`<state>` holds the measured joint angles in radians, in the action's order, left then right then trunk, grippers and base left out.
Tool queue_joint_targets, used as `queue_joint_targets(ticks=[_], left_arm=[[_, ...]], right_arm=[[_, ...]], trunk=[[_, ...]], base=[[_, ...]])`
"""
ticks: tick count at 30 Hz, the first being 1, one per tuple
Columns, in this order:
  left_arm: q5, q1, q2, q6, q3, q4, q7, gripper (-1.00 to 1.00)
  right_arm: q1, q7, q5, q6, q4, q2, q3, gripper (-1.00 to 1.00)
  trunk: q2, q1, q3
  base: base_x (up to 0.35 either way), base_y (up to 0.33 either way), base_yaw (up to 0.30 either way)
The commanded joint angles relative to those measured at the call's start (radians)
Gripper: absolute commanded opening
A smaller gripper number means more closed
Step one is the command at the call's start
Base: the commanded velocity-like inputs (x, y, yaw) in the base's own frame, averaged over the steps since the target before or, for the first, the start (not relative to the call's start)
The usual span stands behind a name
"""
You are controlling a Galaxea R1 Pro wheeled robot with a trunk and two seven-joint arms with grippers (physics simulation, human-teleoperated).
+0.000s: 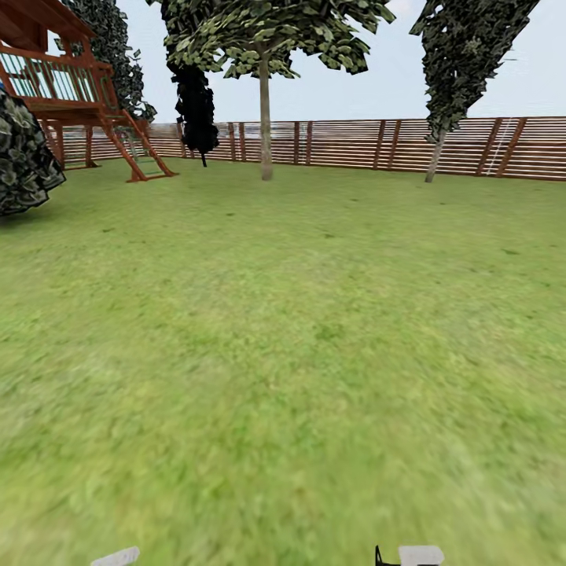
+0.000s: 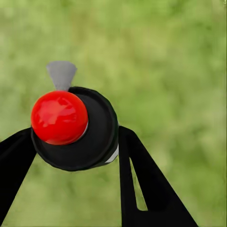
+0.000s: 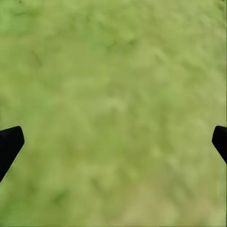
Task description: In the garden, pick up the pesticide atomizer on the floor and spray pesticide onto both trees until each tree trunk is fully covered.
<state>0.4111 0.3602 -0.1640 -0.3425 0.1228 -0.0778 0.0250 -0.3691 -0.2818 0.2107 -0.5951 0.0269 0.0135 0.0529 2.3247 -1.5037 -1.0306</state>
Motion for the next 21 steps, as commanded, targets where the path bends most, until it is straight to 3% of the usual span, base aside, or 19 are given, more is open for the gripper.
queue_joint_targets(ticks=[1, 21], left_arm=[[0.006, 0.001, 0.000, -0.003, 0.009, 0.000, 0.003, -1.00], [0.006, 0.000, -0.001, -0.003, 0.008, 0.000, 0.003, -1.00]], right_arm=[[-0.001, -0.007, 0.011, -0.002, -0.001, 0.000, 0.005, 1.00], [-0.001, -0.007, 0.011, -0.002, -0.001, 0.000, 0.005, 1.00]], trunk=[[0.000, 0.000, -0.001], [0.000, 0.000, -0.001]], base=[[0.339, 0.096, 0.000], [0.339, 0.096, 0.000]])
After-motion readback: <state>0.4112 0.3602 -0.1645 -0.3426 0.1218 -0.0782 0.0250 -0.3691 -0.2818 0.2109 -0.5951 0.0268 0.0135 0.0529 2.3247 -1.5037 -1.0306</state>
